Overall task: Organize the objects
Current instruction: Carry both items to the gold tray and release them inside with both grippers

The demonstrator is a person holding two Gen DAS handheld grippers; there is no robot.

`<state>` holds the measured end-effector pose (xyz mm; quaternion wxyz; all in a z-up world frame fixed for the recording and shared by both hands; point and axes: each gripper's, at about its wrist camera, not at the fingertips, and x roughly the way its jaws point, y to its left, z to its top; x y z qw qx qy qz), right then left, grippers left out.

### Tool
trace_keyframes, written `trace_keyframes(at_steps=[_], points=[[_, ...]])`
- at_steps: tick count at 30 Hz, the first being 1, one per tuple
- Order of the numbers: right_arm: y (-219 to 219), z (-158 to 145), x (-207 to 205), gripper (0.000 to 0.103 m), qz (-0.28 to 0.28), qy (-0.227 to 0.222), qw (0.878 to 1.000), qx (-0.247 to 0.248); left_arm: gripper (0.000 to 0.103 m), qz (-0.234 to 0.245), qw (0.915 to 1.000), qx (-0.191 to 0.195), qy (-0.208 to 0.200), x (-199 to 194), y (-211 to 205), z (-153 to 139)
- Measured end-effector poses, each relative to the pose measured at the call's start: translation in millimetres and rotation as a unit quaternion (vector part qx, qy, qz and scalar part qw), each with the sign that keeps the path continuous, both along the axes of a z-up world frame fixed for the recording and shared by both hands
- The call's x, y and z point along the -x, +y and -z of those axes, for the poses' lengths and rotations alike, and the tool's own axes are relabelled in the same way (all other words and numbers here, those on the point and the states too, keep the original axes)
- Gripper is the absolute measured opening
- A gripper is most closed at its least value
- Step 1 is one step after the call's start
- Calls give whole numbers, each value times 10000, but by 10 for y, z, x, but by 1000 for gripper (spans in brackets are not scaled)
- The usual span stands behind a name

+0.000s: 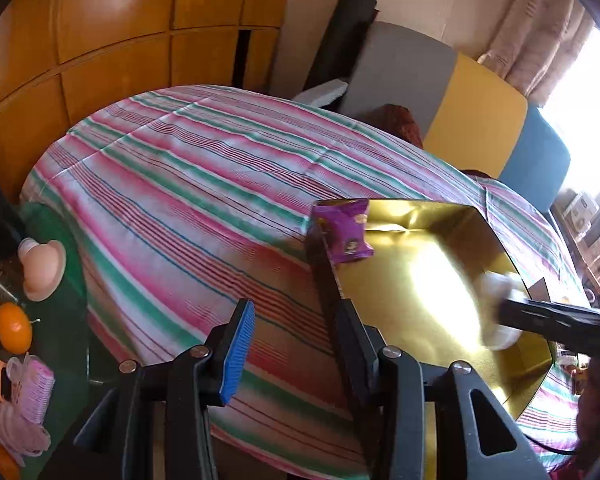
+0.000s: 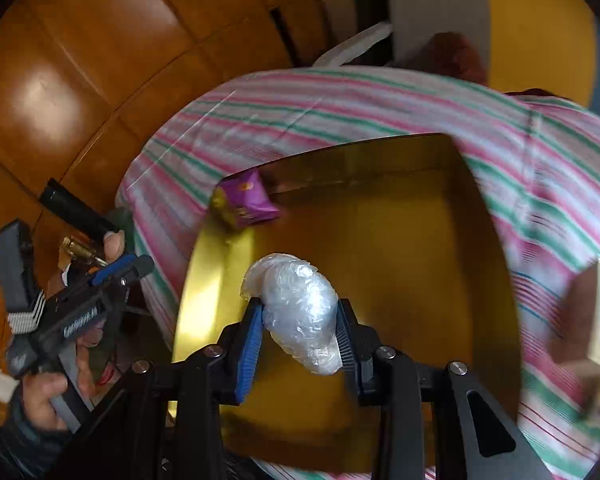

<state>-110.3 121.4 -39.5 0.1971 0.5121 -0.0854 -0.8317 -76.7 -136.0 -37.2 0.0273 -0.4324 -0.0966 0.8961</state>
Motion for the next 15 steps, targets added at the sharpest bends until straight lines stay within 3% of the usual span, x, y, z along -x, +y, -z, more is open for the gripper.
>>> trace_keyframes(at_steps=[7,12,15], points=[[-693,369,588,39,-105,-490,9982,325,43,-133,9998,-96,-78,7,-118,69],[-695,462,683,66,90,-570,9954,763,43,-22,9999,-92,-101,-3,-50,111],[-635,420,622,69,121,-472,9958,781,43,46,9999,-72,-96,-19,4,112]])
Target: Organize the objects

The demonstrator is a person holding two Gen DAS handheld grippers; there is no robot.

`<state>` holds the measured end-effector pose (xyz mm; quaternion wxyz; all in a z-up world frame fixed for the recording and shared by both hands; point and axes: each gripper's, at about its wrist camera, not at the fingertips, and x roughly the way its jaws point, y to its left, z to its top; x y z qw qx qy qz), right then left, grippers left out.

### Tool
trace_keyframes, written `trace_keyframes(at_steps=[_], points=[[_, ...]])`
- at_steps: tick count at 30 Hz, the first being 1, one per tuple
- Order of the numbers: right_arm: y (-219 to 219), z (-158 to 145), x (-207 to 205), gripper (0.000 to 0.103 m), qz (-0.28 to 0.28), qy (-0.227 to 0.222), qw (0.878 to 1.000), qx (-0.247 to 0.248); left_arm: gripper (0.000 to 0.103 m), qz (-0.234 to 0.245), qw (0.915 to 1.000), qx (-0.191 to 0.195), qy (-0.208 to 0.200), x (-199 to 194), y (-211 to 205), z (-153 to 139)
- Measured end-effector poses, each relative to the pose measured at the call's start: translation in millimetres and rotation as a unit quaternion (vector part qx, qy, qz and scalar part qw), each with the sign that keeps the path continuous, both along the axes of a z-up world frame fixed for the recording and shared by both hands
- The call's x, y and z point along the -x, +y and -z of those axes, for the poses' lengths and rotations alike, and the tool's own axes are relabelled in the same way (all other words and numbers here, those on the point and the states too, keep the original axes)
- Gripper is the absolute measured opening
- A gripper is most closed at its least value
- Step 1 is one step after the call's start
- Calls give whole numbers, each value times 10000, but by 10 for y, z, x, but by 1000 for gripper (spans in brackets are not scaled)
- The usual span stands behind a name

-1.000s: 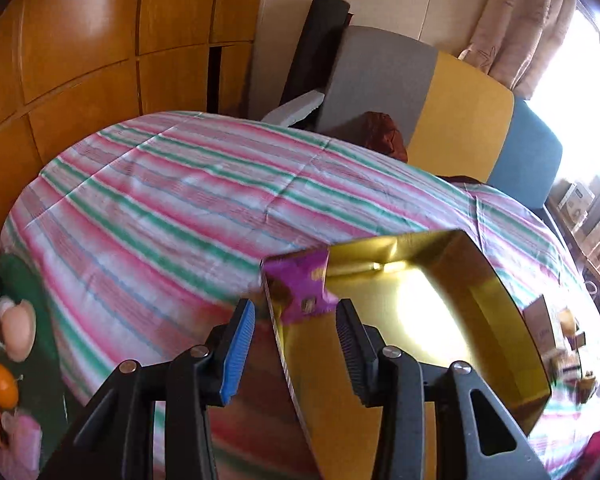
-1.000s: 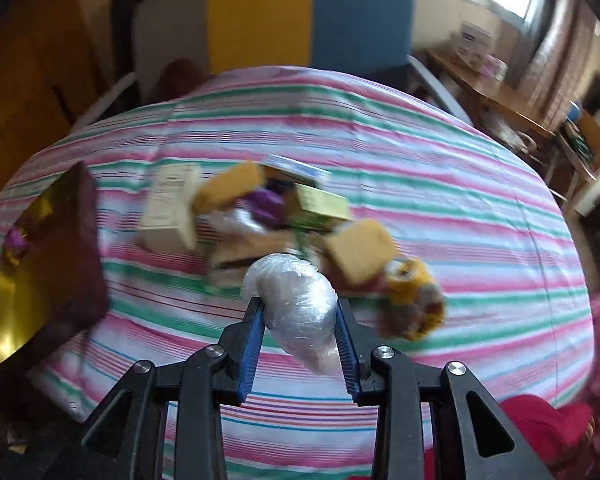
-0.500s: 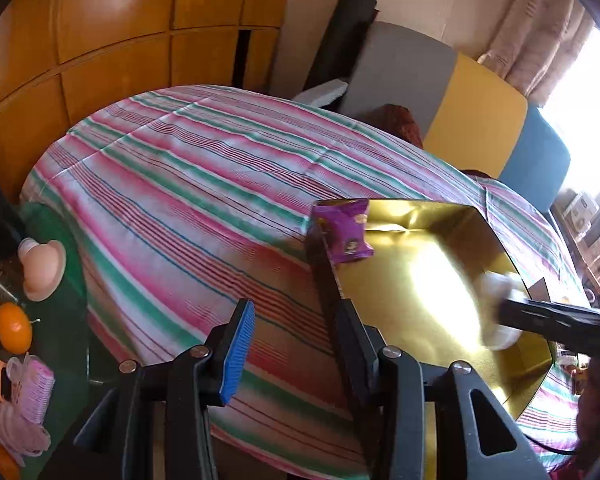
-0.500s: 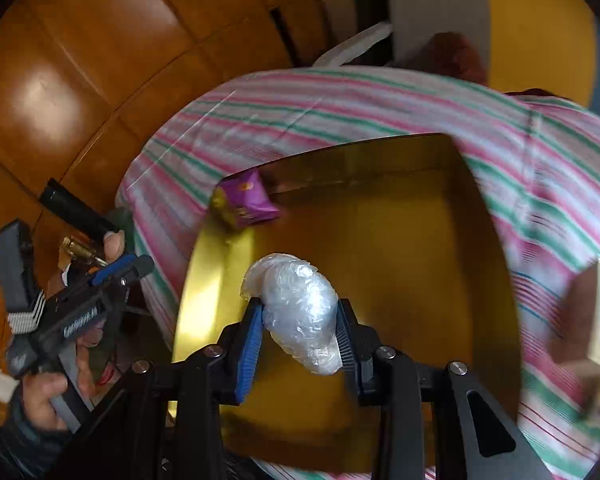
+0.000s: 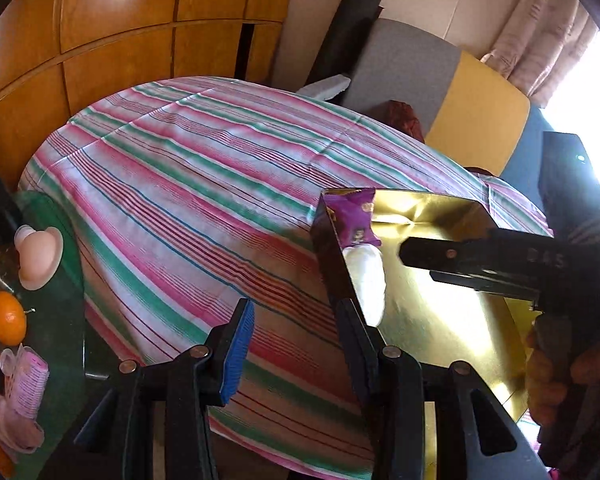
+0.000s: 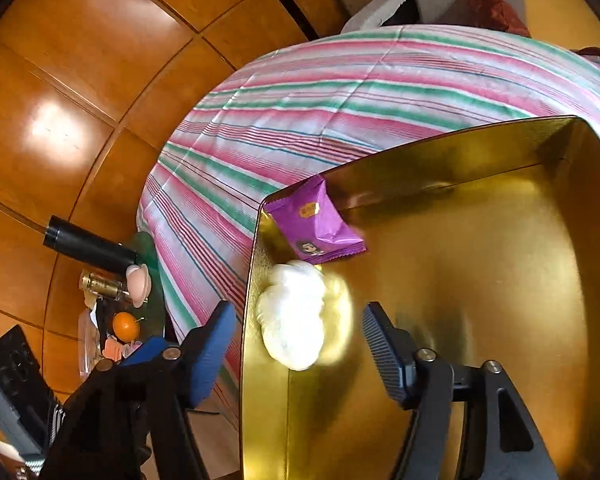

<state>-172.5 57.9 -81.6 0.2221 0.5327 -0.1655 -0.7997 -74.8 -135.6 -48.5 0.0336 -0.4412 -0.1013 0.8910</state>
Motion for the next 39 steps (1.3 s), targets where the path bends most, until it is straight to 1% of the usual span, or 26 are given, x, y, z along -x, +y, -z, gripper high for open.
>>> trace_keyframes(at_steps=[2,4,6,8,11,14,20,24,26,29,30,31,33,36,37,39], points=[[76,-41,-62,70,59,105,9999,-87,43,62,10000,11,24,-12,44,-18],[180,-109,-162,75,111,243,9994,-198,43,172,9998,45,79,-34,114,-60],[282,-181,-275,82,150,408,9984,-362,43,290,9995,94,110,-50,205,-90],[380,-240,-385,84,205,574,9967,-545,43,398,9991,56,106,-47,282,-108],[559,-342,-574,89,285,816,9933,-770,43,623,9979,69,145,-62,459,-160],[802,-421,-737,92,503,964,9903,-862,43,902,9958,67,163,-60,658,-202],[1459,-556,-1063,94,1125,1143,9816,-1038,43,1503,9883,163,197,-66,1168,-280],[1962,-640,-1275,96,1592,1201,9719,-1252,43,1962,9801,213,228,-95,1577,-331],[2263,-668,-1378,96,1855,1186,9655,-1392,44,2161,9757,259,243,-117,1772,-356],[2715,-710,-1521,97,2234,1157,9535,-1659,47,2519,9670,281,269,-141,2103,-401],[2861,-721,-1568,98,2359,1153,9490,-1743,50,2650,9634,306,271,-148,2229,-415],[3026,-726,-1616,99,2505,1151,9439,-1817,56,2756,9604,304,276,-154,2354,-428],[3336,-725,-1700,101,2844,1154,9313,-1962,62,2928,9554,288,263,-168,2570,-455],[3799,-673,-1823,101,3389,1200,9062,-2226,65,3227,9454,351,279,-174,2944,-486],[3938,-644,-1863,101,3546,1215,8990,-2263,67,3313,9425,363,260,-157,3052,-480],[4213,-569,-1966,101,3918,1257,8837,-2230,68,3469,9369,391,162,-117,3306,-456]])
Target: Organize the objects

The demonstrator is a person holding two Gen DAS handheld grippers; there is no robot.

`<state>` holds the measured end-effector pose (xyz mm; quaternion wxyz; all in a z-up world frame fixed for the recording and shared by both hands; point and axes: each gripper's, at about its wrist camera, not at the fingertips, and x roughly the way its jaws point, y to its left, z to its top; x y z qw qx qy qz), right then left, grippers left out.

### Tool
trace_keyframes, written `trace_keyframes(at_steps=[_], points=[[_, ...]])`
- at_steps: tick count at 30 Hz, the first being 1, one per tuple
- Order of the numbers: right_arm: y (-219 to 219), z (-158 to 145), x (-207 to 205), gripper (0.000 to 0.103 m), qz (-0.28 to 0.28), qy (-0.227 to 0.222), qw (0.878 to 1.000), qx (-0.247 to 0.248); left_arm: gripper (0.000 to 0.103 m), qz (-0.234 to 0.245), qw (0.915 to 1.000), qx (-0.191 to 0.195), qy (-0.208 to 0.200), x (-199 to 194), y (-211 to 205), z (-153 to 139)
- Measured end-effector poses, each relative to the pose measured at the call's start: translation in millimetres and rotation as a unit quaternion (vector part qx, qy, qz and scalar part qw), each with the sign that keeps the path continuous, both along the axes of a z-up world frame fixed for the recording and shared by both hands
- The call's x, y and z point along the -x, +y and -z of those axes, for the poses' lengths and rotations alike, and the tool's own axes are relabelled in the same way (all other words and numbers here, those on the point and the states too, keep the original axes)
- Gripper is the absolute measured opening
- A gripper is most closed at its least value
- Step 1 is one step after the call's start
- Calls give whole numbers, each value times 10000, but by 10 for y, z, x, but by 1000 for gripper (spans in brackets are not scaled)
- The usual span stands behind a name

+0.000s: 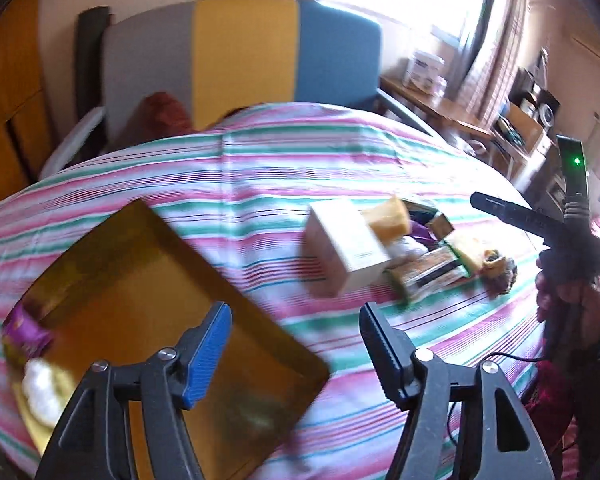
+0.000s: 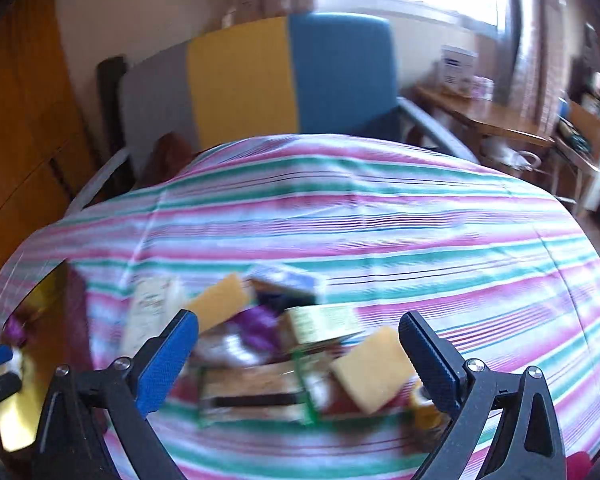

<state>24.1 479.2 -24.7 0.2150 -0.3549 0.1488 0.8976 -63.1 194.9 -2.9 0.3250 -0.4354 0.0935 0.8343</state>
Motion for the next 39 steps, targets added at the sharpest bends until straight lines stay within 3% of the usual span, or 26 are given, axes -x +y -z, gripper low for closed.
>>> trace_keyframes(at_steps=[6,20,21,23,25,32,39], points=[[483,78,-270,101,706,615,9923,815,79,190,9992,323,-140,176,633,197],[598,122,-343,101,854,776,9845,1317,82,67,9946,923,-475,589,1387,721],[613,122,-348,101,884,791,9838,1342,81,-4,9941,961,-512,633,1387,764],[637,128,-367,101,942,811,9824,1392,60,-19,9935,787,-819,703,1334,839],[658,127,-371,101,934,834,9819,1423,52,-18,9942,685,-831,687,1274,833],[465,125,-193,93,254,633,9888,1328,52,275,9982,198,-495,292,995,528],[91,379,125,91,-917,-102,9833,1568,52,357,9987,-104,-354,29,626,271]])
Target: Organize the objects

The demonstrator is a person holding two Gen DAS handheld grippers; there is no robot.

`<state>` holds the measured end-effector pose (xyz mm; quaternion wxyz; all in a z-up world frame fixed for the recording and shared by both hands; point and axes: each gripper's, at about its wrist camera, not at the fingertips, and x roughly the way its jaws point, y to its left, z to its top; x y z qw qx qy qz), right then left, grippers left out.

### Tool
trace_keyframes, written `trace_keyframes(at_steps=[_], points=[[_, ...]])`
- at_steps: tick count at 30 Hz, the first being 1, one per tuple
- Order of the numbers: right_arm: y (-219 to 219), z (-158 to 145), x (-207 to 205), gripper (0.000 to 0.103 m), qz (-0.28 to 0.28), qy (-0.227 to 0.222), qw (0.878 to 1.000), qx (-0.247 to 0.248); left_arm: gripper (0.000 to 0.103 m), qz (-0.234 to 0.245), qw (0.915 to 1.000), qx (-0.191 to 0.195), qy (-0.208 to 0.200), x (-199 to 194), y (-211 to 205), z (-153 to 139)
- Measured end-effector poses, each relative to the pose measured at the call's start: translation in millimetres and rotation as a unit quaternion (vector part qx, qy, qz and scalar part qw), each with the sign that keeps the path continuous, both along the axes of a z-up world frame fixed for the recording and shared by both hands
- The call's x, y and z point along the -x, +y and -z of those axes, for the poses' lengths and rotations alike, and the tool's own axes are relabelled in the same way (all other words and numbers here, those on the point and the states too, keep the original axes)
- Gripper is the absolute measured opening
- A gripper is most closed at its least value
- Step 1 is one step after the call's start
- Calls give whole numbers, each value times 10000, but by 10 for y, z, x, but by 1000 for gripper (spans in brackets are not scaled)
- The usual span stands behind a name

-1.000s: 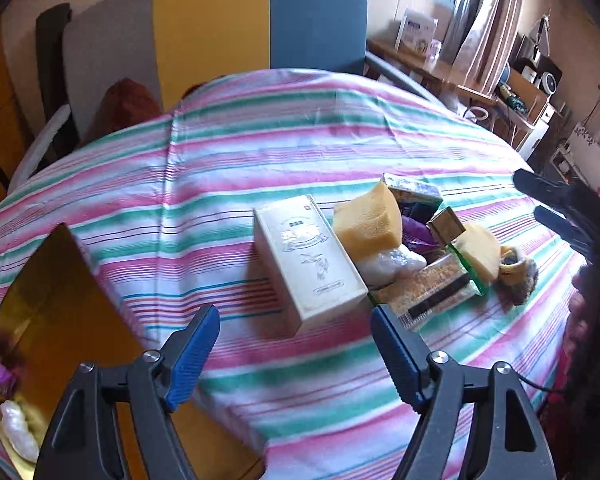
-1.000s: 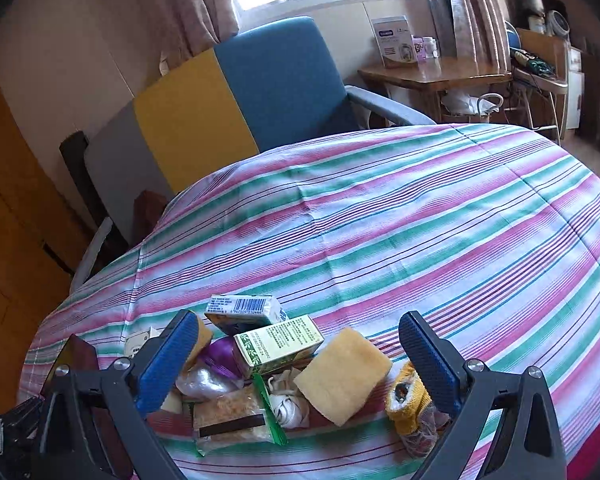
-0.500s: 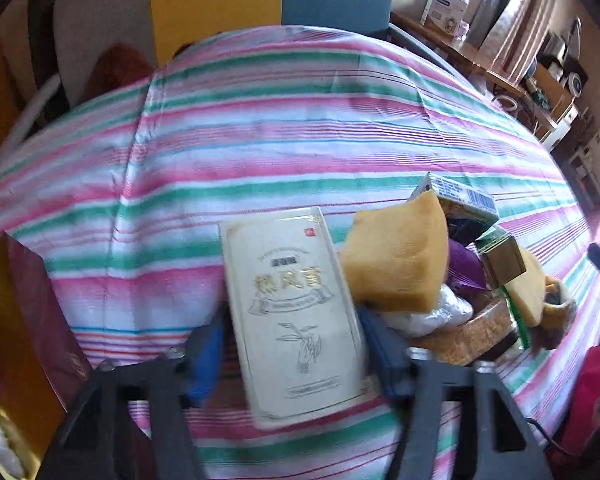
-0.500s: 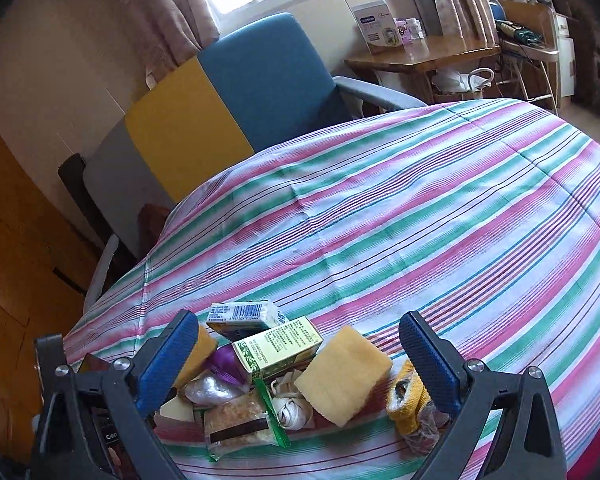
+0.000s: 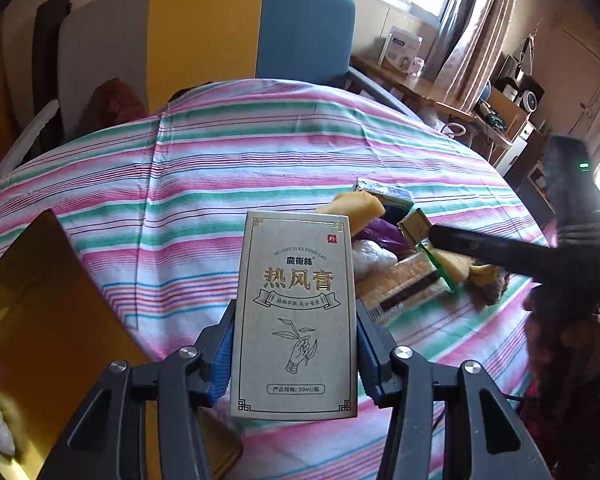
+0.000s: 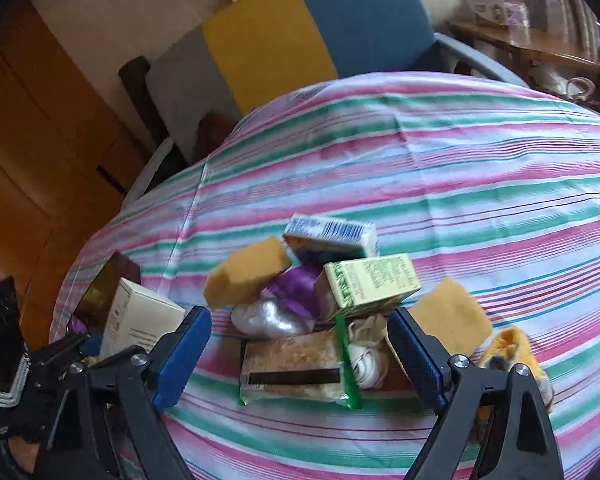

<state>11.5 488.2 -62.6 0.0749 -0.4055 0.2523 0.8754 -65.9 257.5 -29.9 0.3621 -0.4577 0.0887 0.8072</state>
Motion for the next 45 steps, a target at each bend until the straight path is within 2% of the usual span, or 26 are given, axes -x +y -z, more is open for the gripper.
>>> trace_keyframes(at_steps=[4,9,14,17,20,24,28,32,34,36,37,38,40,45], points=[[-65,152,76,91,-116,-403,9990,-129,52,-67,9998,-181,18,-64,-210,-120],[-100,288,136,91,-369,-654,9971,129,52,-257,9990,-369,23,-163,-539,-228],[-364,321,110,90,-1034,-752,9887,784,52,-513,9978,-409,6,-201,-978,-242],[-677,280,48,90,-1630,-921,9784,877,52,-739,9963,-441,-27,-184,-1312,-233],[-987,194,-67,89,-2037,-1144,9719,302,52,-968,9941,-496,-63,-179,-1610,-223],[-1121,163,-58,88,-1820,-1434,9685,-916,52,-1351,9889,-594,-194,-185,-1980,-175],[-1143,215,149,86,-1761,-1513,9619,-1446,52,-1666,9830,-694,-332,-221,-2264,-150],[-1138,356,394,86,-1850,-1722,9535,-1642,52,-2046,9743,-813,-486,-226,-2576,-142],[-1115,453,496,84,-1852,-1783,9525,-1632,52,-2396,9640,-951,-646,-214,-2809,-143],[-1083,543,535,64,-1850,-1805,9535,-1551,52,-2759,9530,-1007,-744,-203,-3025,-145],[-1063,552,516,60,-1881,-1675,9571,-1431,52,-2923,9486,-968,-732,-198,-3106,-153],[-1053,540,494,47,-1899,-1553,9591,-1412,52,-3057,9453,-894,-697,-203,-3164,-155],[-1018,531,448,44,-1898,-1433,9618,-1353,52,-3163,9427,-782,-711,-213,-3197,-138],[-1024,521,417,44,-1958,-1400,9598,-1446,52,-3072,9465,-445,-883,-225,-3009,19]])
